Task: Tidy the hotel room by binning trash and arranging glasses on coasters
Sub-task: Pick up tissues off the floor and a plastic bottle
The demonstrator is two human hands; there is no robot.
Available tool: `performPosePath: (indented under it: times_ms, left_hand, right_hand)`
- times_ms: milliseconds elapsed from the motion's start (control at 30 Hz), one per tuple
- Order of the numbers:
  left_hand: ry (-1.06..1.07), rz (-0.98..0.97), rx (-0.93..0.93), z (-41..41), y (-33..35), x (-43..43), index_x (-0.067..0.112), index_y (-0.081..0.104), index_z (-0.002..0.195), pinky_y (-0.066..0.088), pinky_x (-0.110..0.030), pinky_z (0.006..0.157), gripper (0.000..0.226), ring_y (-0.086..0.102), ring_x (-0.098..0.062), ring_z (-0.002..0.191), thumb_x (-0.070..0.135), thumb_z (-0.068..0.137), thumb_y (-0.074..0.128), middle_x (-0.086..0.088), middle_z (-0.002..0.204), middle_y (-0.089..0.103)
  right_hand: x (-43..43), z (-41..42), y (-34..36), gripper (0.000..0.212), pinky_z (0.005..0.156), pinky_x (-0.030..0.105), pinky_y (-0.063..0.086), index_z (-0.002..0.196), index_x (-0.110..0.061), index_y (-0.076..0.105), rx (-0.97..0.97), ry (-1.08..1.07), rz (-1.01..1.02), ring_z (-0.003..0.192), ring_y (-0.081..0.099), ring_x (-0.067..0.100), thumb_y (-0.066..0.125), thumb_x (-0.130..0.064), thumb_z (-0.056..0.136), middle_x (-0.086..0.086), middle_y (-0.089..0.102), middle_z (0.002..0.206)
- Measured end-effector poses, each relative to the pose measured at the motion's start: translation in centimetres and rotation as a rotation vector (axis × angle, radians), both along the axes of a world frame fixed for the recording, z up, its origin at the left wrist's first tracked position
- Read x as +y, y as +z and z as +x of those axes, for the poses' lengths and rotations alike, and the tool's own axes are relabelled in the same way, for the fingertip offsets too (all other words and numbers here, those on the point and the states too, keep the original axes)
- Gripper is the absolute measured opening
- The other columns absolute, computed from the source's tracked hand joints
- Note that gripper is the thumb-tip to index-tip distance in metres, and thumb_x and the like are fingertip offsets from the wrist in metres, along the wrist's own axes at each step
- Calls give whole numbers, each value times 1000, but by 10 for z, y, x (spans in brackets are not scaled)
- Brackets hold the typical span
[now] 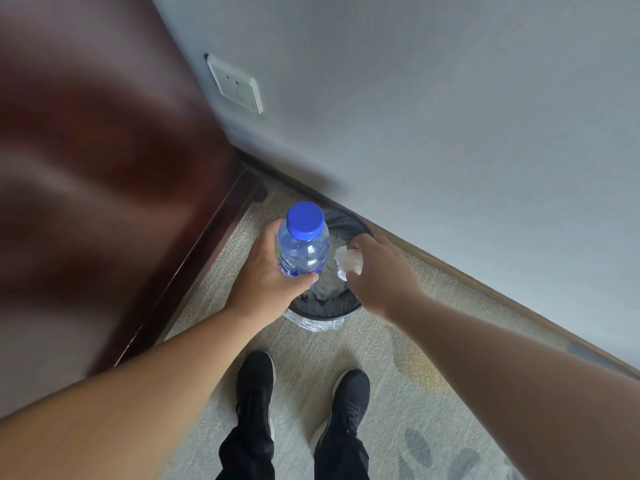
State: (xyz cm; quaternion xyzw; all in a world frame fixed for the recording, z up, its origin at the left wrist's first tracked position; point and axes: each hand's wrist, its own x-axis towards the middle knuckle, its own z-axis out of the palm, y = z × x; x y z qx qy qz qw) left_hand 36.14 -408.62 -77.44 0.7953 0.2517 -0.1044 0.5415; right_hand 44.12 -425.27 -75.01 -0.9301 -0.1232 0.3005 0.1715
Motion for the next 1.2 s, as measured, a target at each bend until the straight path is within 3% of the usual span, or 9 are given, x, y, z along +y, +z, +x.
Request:
performPosePath:
  times_ms: [167, 267, 467, 633, 867, 967, 1100, 1200]
  left_hand:
    - [-44, -9, 39, 2, -6, -4, 53, 28, 129, 44, -36, 100, 86, 49, -5, 118, 25, 66, 81, 22, 130, 46]
    - [-59, 28, 143, -5, -9, -6, 46, 16, 142, 36, -25, 95, 99, 40, -4, 118, 30, 68, 81, 6, 142, 35]
    - [-78, 68, 159, -7, 4, -12, 47, 14, 142, 32, -24, 88, 92, 36, -2, 112, 35, 73, 75, 2, 142, 33]
    - [-73, 89, 144, -6, 32, -19, 45, 15, 143, 33, -26, 94, 89, 40, -9, 125, 34, 76, 72, 1, 143, 34]
    - [-71, 150, 52, -6, 117, -34, 44, 19, 143, 28, -14, 89, 78, 36, 5, 119, 35, 82, 66, 7, 143, 37]
    - [-85, 198, 6, -9, 168, -41, 43, 25, 140, 28, -7, 80, 67, 38, 6, 109, 36, 84, 62, 8, 137, 41]
    - [-60, 262, -63, -7, 235, -44, 34, 35, 139, 29, -17, 86, 58, 37, 5, 106, 34, 86, 59, 9, 136, 40]
    - [-29, 297, -104, -10, 284, -45, 29, 38, 140, 30, -19, 92, 57, 42, -2, 117, 32, 87, 58, 7, 138, 41]
  right_hand:
    - [0, 3, -7, 54, 89, 35, 42, 130, -25, 45, 49, 10, -49, 117, 44, 26, 66, -24, 81, 2, 46, 123]
    - [-2, 4, -6, 62, 95, 38, 41, 136, -25, 40, 67, 3, -76, 122, 39, 27, 67, -27, 80, 2, 41, 131]
    - [-7, 5, 8, 58, 98, 36, 39, 138, -23, 39, 44, -5, -25, 125, 39, 25, 61, -27, 85, 2, 41, 135]
    - [-12, 0, 40, 51, 93, 31, 38, 137, -22, 41, 19, -7, 19, 124, 40, 22, 57, -28, 88, 2, 42, 135]
    - [-22, -5, 127, 49, 89, 27, 36, 136, -26, 40, -41, 29, 83, 123, 43, 19, 54, -31, 90, -2, 41, 136]
    - [-28, -7, 180, 49, 87, 23, 33, 137, -26, 40, -70, 46, 122, 123, 43, 18, 54, -31, 90, -4, 41, 136]
    - [-38, -6, 248, 46, 88, 25, 39, 135, -27, 43, -106, 70, 170, 120, 47, 17, 53, -32, 90, -5, 43, 135]
    - [-41, -7, 294, 45, 93, 27, 41, 135, -28, 42, -161, 110, 189, 124, 45, 14, 53, -33, 91, -7, 42, 137]
